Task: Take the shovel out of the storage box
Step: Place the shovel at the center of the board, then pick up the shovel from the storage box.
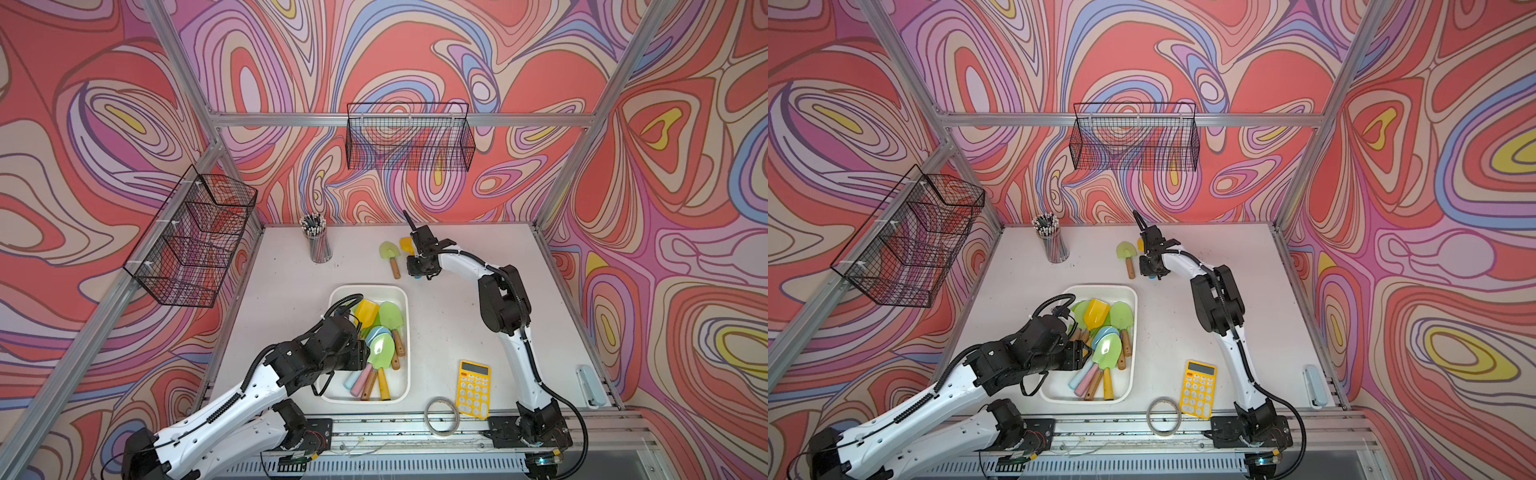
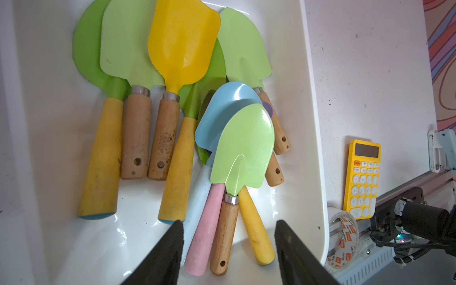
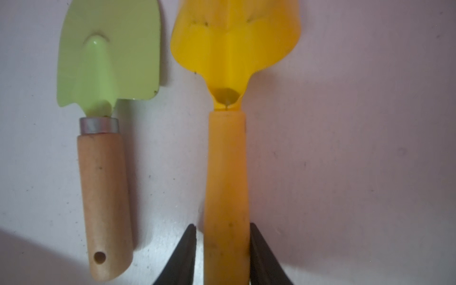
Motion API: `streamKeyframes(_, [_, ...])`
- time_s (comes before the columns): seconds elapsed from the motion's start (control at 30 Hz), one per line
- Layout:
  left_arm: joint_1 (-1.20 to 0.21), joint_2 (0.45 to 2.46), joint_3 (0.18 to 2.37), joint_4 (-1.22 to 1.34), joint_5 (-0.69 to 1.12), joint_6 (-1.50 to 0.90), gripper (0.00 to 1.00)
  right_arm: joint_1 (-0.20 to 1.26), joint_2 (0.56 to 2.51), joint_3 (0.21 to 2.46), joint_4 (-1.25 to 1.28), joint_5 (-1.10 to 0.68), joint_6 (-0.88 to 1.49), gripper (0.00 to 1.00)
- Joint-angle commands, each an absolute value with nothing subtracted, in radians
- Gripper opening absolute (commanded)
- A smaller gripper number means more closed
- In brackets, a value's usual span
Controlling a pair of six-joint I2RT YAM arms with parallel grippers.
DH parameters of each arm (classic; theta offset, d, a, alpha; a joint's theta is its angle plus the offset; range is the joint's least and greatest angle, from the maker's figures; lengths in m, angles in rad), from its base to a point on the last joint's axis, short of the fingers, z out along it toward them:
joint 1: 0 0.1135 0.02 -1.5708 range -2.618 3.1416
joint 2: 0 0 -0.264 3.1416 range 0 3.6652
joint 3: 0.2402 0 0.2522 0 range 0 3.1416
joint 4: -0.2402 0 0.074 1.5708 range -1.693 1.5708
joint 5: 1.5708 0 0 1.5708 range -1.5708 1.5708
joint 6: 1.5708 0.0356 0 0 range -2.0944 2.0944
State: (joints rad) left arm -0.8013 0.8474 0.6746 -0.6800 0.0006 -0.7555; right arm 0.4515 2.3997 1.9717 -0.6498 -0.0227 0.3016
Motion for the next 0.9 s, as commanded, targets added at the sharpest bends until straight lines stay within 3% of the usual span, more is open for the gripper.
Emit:
streamKeyframes(0.0, [-0.820, 0.863, 0.670, -0.728, -0.034, -0.773, 0.62, 0.463, 2.399, 1.971, -0.661, -0.065, 0.317, 0.37])
streamKeyframes(0.23, [-0.921, 0.942, 0.708, -0.780, -0.121, -0.785, 0.62, 0.463, 2.299, 1.910, -0.662, -0.002, 0.299, 0.42])
streamKeyframes(0.43, [-1.027, 1.030, 0.745, -0.795, -0.193, -0.790, 0.54, 0.458, 2.109, 1.797, -0.650, 0.035, 0.285, 0.48])
streamKeyframes(0.63, [-1.102, 1.133, 0.772, -0.778, -0.223, -0.802, 0.43, 0.458, 1.903, 1.601, -0.588, -0.004, 0.316, 0.47])
streamKeyframes(0.87, [-1.132, 1.225, 0.775, -0.745, -0.227, -0.813, 0.43, 0.457, 1.725, 1.437, -0.558, -0.025, 0.337, 0.45])
